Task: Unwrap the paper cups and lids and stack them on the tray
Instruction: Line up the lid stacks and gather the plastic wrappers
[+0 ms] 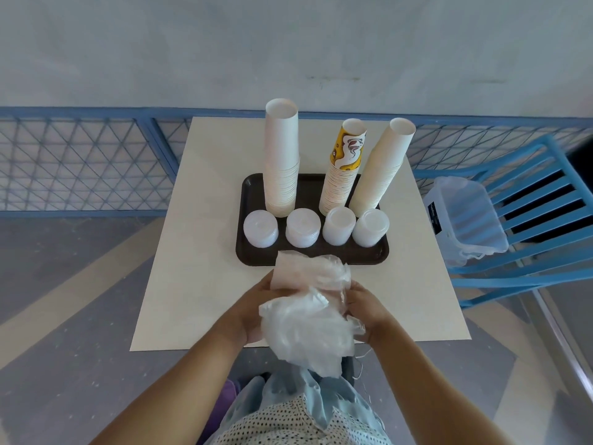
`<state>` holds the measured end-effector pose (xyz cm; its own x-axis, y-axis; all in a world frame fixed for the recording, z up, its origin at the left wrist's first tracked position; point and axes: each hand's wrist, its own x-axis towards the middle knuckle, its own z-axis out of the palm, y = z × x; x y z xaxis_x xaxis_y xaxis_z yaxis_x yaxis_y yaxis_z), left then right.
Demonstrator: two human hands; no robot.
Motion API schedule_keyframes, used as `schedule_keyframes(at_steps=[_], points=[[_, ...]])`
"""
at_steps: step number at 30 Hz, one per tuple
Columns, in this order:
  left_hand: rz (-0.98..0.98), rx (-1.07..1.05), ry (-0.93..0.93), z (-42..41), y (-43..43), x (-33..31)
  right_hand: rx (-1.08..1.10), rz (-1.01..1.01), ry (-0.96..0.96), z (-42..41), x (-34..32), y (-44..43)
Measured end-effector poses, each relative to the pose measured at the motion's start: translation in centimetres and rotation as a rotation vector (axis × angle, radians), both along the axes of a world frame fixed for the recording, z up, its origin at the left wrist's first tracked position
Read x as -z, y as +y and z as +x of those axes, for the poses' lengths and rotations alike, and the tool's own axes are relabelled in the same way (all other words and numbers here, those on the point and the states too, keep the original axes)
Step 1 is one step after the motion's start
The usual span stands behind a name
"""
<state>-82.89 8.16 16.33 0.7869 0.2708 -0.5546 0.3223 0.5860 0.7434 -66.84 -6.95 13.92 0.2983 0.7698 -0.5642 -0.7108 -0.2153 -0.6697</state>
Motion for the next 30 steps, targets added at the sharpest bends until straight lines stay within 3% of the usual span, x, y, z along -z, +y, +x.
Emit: schedule_keyframes(at_steps=[4,7,10,12,15,18,20,23,26,28,30], points=[[-0.191,-0.095,-0.039,-0.5,0.5,-1.3,-0.052,0.13,-0.092,0.2,-1.4,0.7],[-0.354,-0.109,0.09,-0.1,1.7,-2.0,-0.181,0.156,-0.361,1.7,-2.2,1.6],[-0.179,0.099,0.181,0.9,2.2,-2.3,-0.313,0.066,-0.593,3.1,-2.9,2.4],[-0.104,0.101,0.196,1.3,2.4,-2.2,-0.354,0.001,-0.642,3.9,-3.7,2.8],[-0.027,0.06,0.109,1.4,2.8,-1.8,-0.281,0.04,-0.413,4.8,-5.2,2.0],[0.188,0.02,0.065,1.5,2.8,-2.5,-0.174,0.084,-0.189,4.6,-6.6,1.3],[0.366,0.055,0.041,1.9,2.6,-3.3,-0.222,0.02,-0.225,3.7,-6.8,1.3],[0.61,0.052,0.07,2.3,2.8,-3.4,-0.331,-0.108,-0.459,2.1,-5.2,1.3],[0.445,-0.026,0.084,2.2,2.6,-3.4,-0.255,-0.111,-0.59,1.7,-5.5,1.1],[0.27,0.037,0.085,1.8,1.8,-3.9,-0.251,-0.086,-0.654,2.0,-6.0,0.9],[0.231,0.099,0.076,1.5,0.8,-3.8,-0.279,-0.085,-0.72,2.0,-6.4,0.8]])
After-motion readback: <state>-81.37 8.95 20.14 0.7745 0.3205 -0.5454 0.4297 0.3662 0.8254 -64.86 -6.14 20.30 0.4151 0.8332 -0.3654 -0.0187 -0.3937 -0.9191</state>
